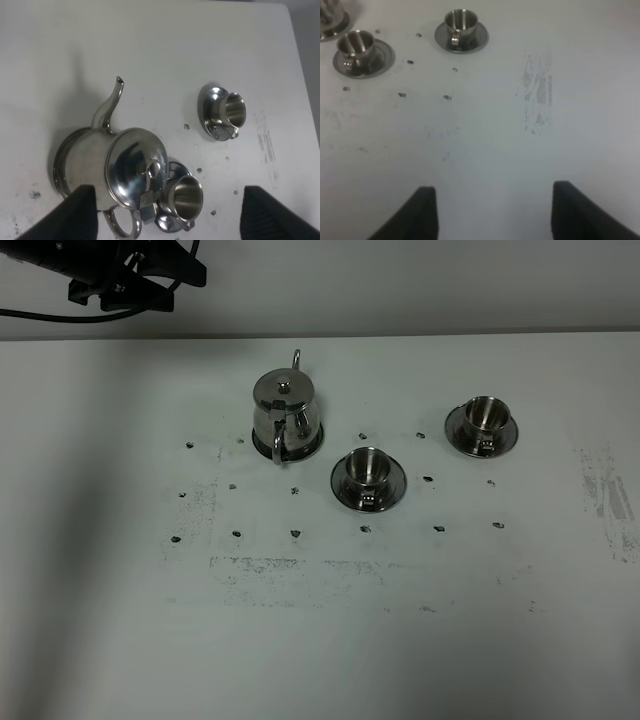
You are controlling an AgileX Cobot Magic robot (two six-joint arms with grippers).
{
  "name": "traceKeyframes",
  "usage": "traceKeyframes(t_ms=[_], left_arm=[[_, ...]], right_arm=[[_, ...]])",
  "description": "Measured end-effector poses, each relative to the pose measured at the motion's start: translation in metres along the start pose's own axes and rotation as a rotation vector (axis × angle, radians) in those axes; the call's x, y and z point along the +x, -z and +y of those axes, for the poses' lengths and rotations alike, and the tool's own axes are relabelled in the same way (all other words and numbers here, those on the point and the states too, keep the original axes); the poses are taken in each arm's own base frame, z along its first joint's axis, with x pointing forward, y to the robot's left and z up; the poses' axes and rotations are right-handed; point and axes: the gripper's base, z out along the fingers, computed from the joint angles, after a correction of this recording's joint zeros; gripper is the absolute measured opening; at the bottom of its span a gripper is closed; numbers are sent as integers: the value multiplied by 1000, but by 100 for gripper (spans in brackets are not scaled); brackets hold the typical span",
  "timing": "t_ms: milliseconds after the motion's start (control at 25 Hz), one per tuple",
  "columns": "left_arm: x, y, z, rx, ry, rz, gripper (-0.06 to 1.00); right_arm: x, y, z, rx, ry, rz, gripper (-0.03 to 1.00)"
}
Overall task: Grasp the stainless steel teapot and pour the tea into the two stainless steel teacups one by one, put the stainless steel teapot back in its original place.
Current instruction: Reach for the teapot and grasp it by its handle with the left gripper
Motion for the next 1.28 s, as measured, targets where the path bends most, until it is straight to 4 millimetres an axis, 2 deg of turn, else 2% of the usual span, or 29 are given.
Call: traceKeyframes(t_ms=[160, 320, 520, 600, 840, 960, 1160, 1280], left_arm=[[1, -4, -3, -3, -15, 9, 59], [7, -24, -22, -27, -82, 65, 58], [26, -68, -70, -61, -231, 176, 53], [33, -82, -91, -129, -316, 211, 52], [58, -112, -170, -337, -592, 226, 52], [80, -130, -206, -395, -729, 242, 52], [110, -148, -241, -461, -877, 262, 52], [116, -151, -248, -465, -885, 262, 52]], right_arm=[[0, 0, 0, 0, 0, 0, 51], [0, 0, 0, -2, -1, 0, 51], [0, 0, 0, -3, -1, 0, 51], [0, 0, 0, -3, -1, 0, 51], [0, 0, 0, -3, -1, 0, 51], [0, 0, 0, -3, -1, 0, 51], [0, 0, 0, -3, -1, 0, 51], [0, 0, 0, -3, -1, 0, 51]])
